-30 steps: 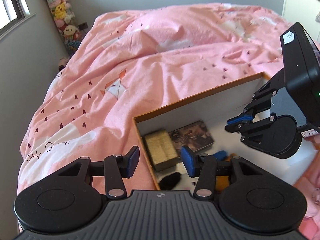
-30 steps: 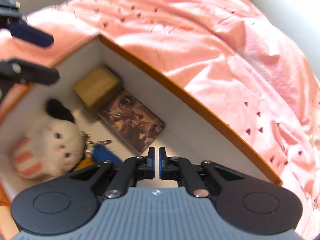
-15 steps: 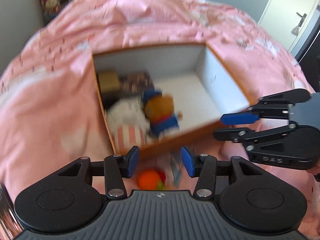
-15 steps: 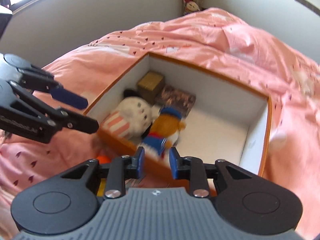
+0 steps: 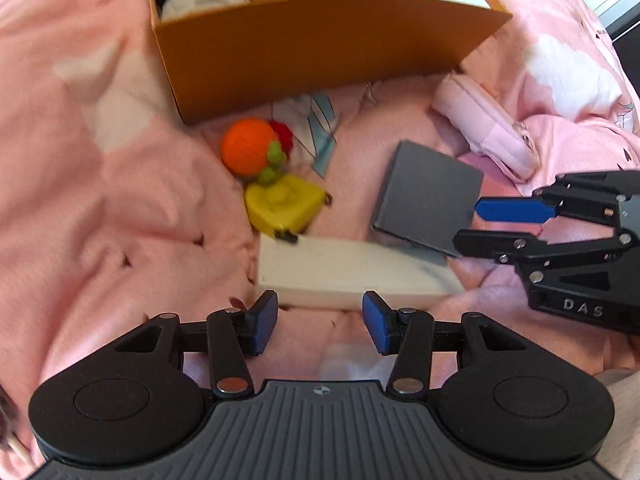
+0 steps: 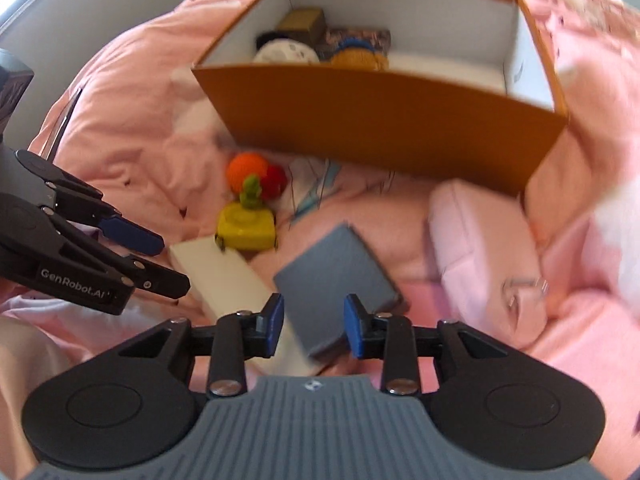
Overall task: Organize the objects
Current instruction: 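Grasp the white long box with the left tool while the right tool approaches the grey square box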
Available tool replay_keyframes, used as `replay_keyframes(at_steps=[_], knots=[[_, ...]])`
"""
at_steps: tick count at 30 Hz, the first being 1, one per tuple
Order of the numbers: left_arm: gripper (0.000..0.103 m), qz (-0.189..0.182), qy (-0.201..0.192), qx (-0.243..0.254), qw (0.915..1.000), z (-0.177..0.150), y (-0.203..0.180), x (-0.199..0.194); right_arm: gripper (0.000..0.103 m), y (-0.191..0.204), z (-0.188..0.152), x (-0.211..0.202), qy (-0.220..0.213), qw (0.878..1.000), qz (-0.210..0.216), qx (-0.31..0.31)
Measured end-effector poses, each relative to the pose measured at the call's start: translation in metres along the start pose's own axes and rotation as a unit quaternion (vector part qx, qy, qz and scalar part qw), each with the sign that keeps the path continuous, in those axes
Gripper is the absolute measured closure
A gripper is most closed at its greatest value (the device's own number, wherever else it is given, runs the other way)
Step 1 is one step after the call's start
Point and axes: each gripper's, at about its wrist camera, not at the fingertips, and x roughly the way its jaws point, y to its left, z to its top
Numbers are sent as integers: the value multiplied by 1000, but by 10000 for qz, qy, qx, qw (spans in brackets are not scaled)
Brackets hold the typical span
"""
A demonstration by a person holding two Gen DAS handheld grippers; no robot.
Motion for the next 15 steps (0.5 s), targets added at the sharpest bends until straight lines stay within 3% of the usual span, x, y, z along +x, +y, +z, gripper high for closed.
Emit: replay_keyframes(at_steps=[5,12,15], knots=[[44,-237,164,-548,9981,-3,7,16,68,0,-18,13,319,9990,32,317],[25,-583,268,-1236,9903,1,13,33,68,-5,-25,21,536,9974,55,486],[24,-671,213,-1624,9842,4,16,40,68,-4,-26,20,516,9976,58,456]])
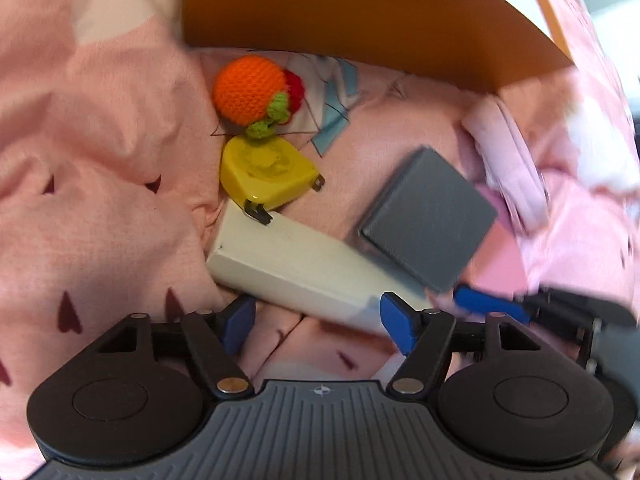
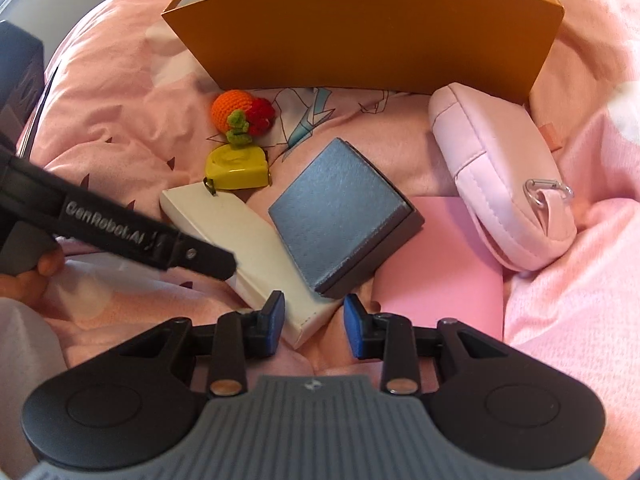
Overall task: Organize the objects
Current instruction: 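Grasp the white long box with the left tool while the right tool approaches the grey square box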
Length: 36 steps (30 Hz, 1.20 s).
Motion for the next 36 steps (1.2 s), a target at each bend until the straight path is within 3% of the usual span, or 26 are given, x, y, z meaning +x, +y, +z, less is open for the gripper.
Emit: replay_keyframes(at_steps=[3,7,13,17,22,25,30,36], knots=[[31,24,-118,-406,9991,4,2,7,68,-1,0,0,-30,10000,10,-11],[33,43,-239,-788,9966,7,3,8,68,-3,0,0,-46,10000,12,33],[38,136,-226,-767,9967,7,-6,18,68,-5,2,0,-44,10000,-38,44],[51,-37,-452,-886,9950,4,0,11,68,-8,2,-1,-56,9999,-39,140],[59,-32,-777,-547,9955,-2,-8,-3,65,-16,5,-6,-184,9989,-52,424],[63,-33,-972,-275,9949,-5,-11,-17,55,-24,8,-11,-346,9968,-114,717],[67,330,-1420,305,9888,0,-26,-35,52,-39,19,-6,-358,9935,-78,1078],[67,193,-1263,186,9916,5,-18,-27,45,-43,33,11,-371,9907,25,1310]])
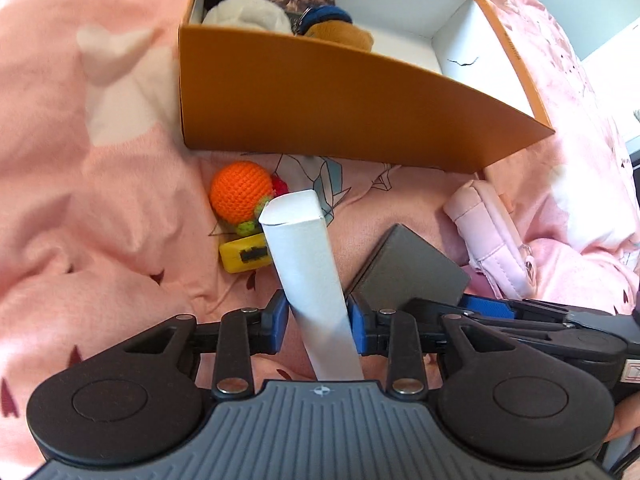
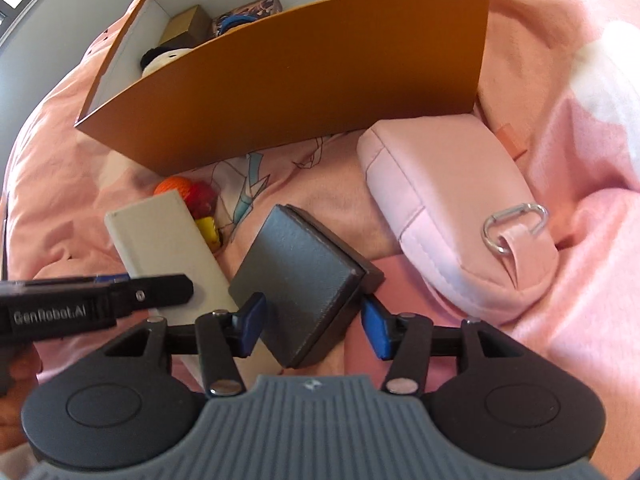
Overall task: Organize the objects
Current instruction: 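Grasp the white long box with the left tool while the right tool approaches the grey square box, then grasp the dark grey square box with the right tool while the left tool holds the white box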
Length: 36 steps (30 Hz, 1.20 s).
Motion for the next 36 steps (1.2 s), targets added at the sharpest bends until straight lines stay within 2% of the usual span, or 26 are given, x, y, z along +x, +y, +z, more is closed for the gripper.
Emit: replay_keyframes(at_steps=[4,7,11,15,17,18,19,23,24,25,26,29,31,33,35,36], knots=[[68,-151,167,-142,9996,2,5,9,35,-2,5,11,-8,10000,54,76],[68,-291,334,-306,9986,0,9,19,35,-5,8,18,-29,9998,120,175],[69,-324,300,-359,9984,-2,9,19,34,-8,11,25,-80,9994,191,263],[69,-265,218,-329,9989,-5,7,14,29,-10,13,30,-102,9985,393,368],[69,-232,159,-309,9991,-7,5,11,31,-11,14,31,-106,9980,455,421],[69,-217,123,-307,9992,-8,5,9,37,-10,14,30,-129,9981,435,415],[69,-263,85,-307,9991,-9,5,7,47,-11,13,27,-175,9981,402,444],[70,-328,-28,-153,9993,-10,0,-2,72,-17,10,14,-314,9960,508,661],[71,-317,-60,-104,9994,-11,-2,-5,81,-17,9,9,-379,9958,508,659],[71,-325,-92,-64,9994,-11,-3,-7,96,-16,9,4,-435,9957,495,650],[71,-332,-116,-25,9994,-10,-3,-8,102,-15,9,-1,-508,9957,495,595],[71,-285,-84,-44,9995,-9,-2,-6,103,-10,9,-10,-585,9951,638,474],[71,-282,-53,-118,9995,-8,1,-4,98,-10,13,-6,-449,9942,779,582],[71,-290,-59,-154,9994,-7,4,-5,96,-13,15,2,-360,9943,641,777],[71,-310,-47,-174,9994,-7,6,-5,91,-15,14,5,-347,9932,658,898],[71,-322,-36,-183,9993,-6,6,-4,84,-16,15,5,-324,9926,696,938]])
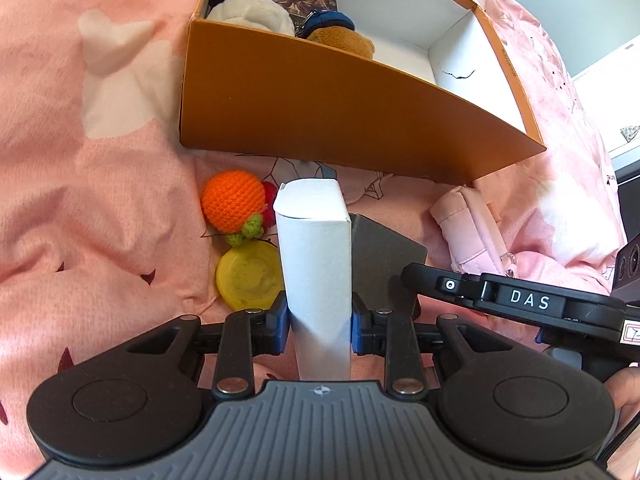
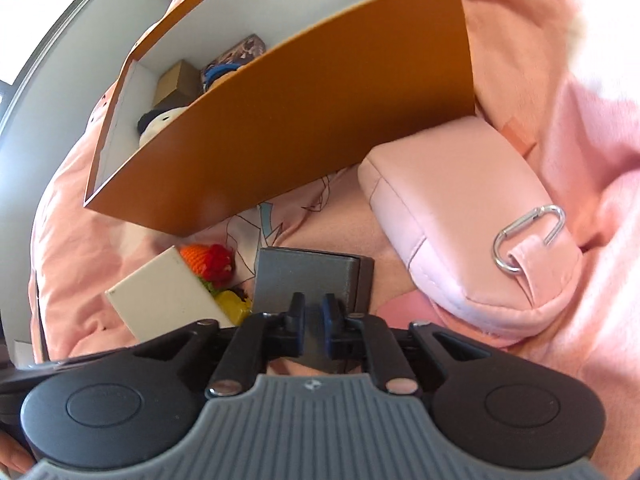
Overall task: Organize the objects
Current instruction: 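Grasp the dark grey square box with the right tool while the left tool holds the white box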
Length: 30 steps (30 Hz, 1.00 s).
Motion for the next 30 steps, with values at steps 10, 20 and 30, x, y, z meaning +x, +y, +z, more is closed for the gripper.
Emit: replay_keyframes(at_steps=[10,20,30], knots=[[71,75,-101,106,9999,12,0,-5,50,13,0,-2,-7,9970,-709,-319],[71,100,9,26,9999,16,4,3,34,6,10,33,416,9980,-323,-346],[71,107,12,-23,9999,15,8,3,53,10,4,31,239,9981,-443,-361]])
